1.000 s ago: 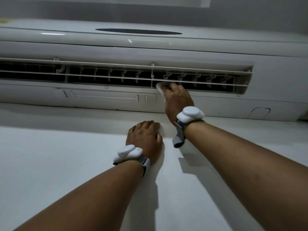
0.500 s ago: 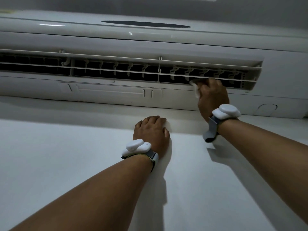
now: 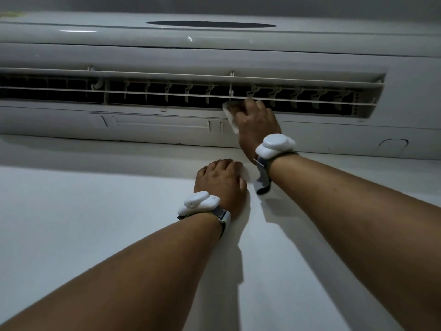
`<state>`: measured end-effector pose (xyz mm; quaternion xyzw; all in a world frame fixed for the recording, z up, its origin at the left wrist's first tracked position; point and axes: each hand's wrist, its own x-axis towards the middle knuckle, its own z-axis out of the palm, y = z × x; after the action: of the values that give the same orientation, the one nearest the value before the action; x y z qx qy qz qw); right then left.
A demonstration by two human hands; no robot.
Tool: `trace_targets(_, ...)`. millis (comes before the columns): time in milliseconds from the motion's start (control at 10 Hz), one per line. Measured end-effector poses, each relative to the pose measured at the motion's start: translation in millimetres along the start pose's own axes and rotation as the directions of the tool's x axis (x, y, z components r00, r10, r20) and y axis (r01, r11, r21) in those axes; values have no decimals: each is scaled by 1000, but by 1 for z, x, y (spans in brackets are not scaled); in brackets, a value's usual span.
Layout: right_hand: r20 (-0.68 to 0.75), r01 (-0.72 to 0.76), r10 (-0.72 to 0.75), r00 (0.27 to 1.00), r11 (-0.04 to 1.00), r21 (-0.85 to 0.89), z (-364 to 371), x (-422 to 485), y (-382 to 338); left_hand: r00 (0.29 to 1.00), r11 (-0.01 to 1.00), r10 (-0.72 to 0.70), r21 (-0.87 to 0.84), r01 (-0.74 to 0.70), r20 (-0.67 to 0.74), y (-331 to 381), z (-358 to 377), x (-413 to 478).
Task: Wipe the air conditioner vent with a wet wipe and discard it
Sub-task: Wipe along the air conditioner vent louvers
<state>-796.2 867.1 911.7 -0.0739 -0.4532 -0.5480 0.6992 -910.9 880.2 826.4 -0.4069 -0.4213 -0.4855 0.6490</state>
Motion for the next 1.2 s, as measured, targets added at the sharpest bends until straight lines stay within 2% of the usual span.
trace_targets(100,-17,52,-52,999,998,-20,-4,-7,17,1000,1000,9,9,-9,11,-3,-1,-1)
trace_targets(600,-34,-123,121,992,988,-94,-18,-51,116,999,999,-5,35,3,40,-2,-5,-4)
trace_targets(800,-5,-196,200,980,957,-212,-35,-73,174,1000,999,-8,38,7,30,-2,-4,-3)
trace_targets(900,-37,-216,213,976,957,-193,-39,-74,176,1000,999,-7,39,6,31,-1,-3,-4)
trace_targets(1000,-85,-320,312,946,942,-99,-36,-66,153,1000,999,-5,33,4,22,-2,-1,-3)
trace_targets(1200,-32,-228,228,973,974,-10,-24,-48,94,1000,999,-4,39,4,14,-3,2,-2)
